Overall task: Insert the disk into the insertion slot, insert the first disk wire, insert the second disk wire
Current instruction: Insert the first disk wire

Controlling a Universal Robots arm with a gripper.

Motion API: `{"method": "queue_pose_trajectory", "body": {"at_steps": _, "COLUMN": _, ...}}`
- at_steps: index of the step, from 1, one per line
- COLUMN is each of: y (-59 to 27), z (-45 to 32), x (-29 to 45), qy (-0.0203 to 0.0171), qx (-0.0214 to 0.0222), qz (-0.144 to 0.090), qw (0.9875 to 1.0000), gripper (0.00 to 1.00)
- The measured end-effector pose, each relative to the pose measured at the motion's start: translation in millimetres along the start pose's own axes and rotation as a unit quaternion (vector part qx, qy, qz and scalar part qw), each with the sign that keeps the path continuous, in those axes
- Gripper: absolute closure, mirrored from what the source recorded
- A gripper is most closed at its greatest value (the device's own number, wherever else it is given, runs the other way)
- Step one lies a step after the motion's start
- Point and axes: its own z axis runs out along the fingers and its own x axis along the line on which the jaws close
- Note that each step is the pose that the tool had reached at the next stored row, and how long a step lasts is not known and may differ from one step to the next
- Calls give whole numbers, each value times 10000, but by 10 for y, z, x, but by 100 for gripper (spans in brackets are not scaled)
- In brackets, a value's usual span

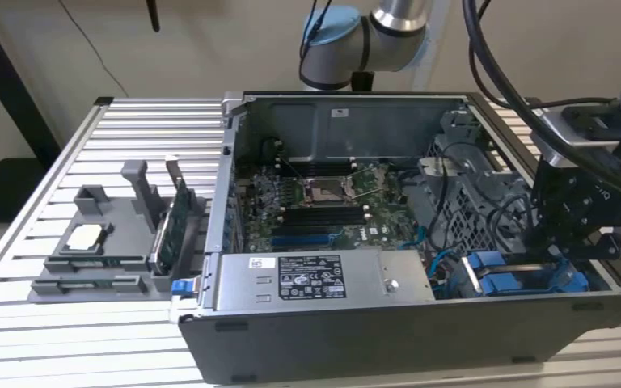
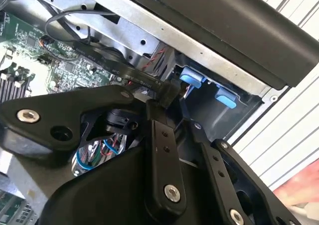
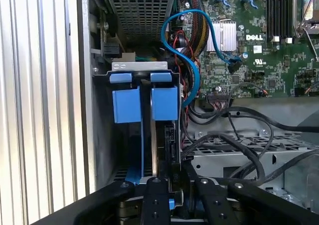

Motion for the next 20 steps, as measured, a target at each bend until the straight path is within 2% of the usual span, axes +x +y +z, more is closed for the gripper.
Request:
{"method": "queue_pose_trajectory", "body": {"at_steps": 4, "y": 0, "z": -1, "x": 0, "qy": 1, "qx": 0, "qz": 0, "qw": 10000, "gripper": 73}}
{"method": "queue_pose_trajectory", "body": {"at_steps": 5, "y": 0, "z": -2, "x": 0, "qy": 1, "qx": 0, "qz": 0, "qw": 10000, "gripper": 72}}
{"method": "queue_pose_trajectory", "body": {"at_steps": 6, "y": 0, "z": -8, "x": 0, "qy": 2, "qx": 0, "qz": 0, "qw": 10000, "gripper": 66}}
{"method": "queue_pose_trajectory", "body": {"at_steps": 7, "y": 0, "z": -18, "x": -1, "qy": 1, "qx": 0, "qz": 0, "qw": 10000, "gripper": 66}}
{"method": "queue_pose_trajectory", "body": {"at_steps": 20, "y": 6, "z": -214, "x": -15, "qy": 1, "qx": -3, "qz": -1, "qw": 10000, "gripper": 66}}
